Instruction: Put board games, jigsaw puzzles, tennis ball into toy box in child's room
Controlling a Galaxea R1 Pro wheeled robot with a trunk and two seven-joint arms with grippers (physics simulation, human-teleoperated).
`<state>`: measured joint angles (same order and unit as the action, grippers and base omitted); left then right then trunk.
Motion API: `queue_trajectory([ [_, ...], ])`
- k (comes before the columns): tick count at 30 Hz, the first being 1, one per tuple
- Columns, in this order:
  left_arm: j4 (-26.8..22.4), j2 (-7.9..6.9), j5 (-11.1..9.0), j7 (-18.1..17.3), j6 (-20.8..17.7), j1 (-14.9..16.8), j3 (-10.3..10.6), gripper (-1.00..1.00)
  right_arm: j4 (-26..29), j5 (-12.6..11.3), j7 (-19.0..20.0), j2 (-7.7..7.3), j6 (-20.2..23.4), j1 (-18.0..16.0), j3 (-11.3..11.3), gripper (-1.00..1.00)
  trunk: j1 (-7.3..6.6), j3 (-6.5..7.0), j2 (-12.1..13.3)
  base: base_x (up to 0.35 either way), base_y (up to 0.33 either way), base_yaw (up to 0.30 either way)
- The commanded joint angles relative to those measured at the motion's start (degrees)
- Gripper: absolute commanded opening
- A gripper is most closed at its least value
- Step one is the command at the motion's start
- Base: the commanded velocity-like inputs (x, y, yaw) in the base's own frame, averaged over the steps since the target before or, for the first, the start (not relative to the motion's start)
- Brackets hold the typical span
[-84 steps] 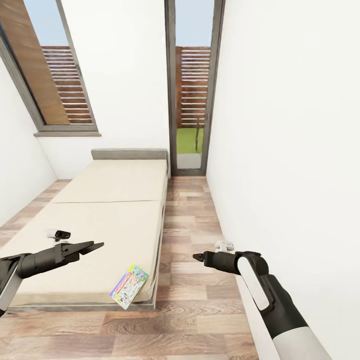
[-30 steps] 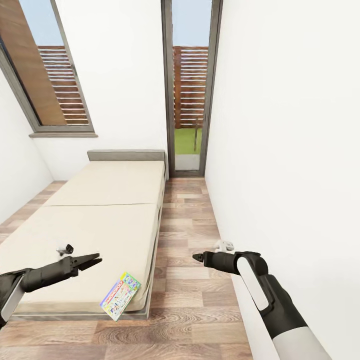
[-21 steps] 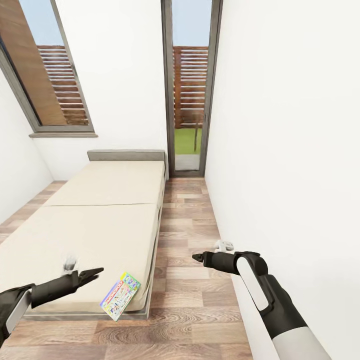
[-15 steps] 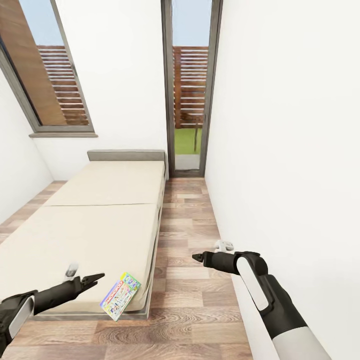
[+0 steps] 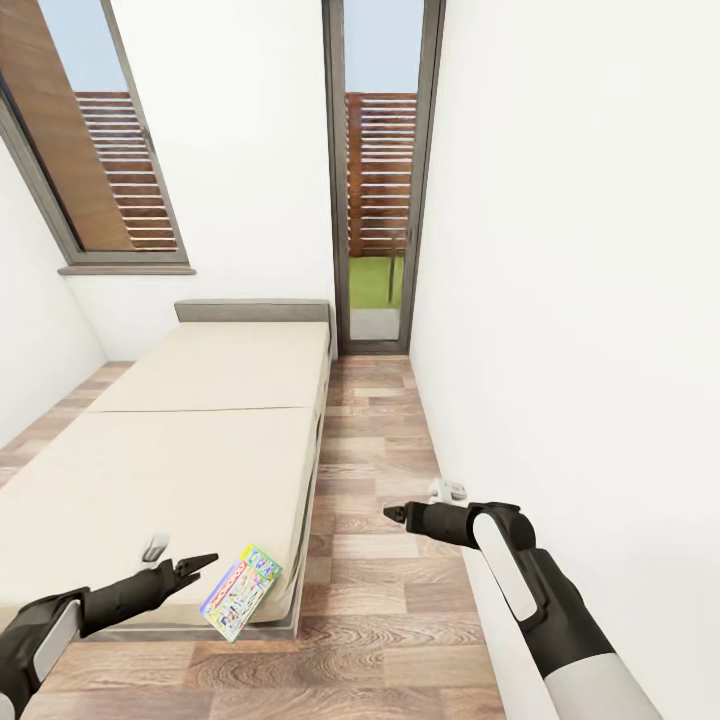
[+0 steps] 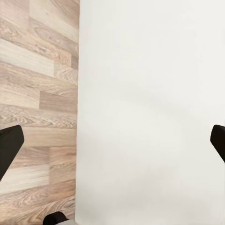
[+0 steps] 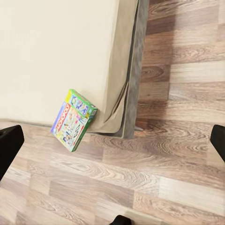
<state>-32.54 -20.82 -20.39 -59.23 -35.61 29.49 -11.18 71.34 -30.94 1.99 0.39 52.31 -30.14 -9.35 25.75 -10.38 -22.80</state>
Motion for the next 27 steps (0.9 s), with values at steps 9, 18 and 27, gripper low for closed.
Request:
queue_trajectory([
  [9, 1.7, 0.32, -0.3, 0.1, -0.4, 0.0, -0.1, 1.00, 0.6, -0.1, 0.4, 0.04, 0.3, 0.0, 0.2, 1.00, 1.79, -1.55, -3.3, 0.000, 0.000, 0.000],
  [18, 2.1, 0.29, -0.4, 0.0, -0.5, 0.0, -0.3, 1.00, 6.2, -0.2, 0.5, 0.01, 0.3, -0.1, 0.1, 1.00, 3.77, -3.17, -6.9, 0.000, 0.000, 0.000],
  [27, 2.1, 0.23, -0.5, -0.5, -0.7, 0.1, -0.8, 1.00, 7.0, -0.2, 0.5, 0.32, 0.4, -0.1, 0.1, 1.00, 5.74, -4.82, -10.5, 0.000, 0.000, 0.000],
])
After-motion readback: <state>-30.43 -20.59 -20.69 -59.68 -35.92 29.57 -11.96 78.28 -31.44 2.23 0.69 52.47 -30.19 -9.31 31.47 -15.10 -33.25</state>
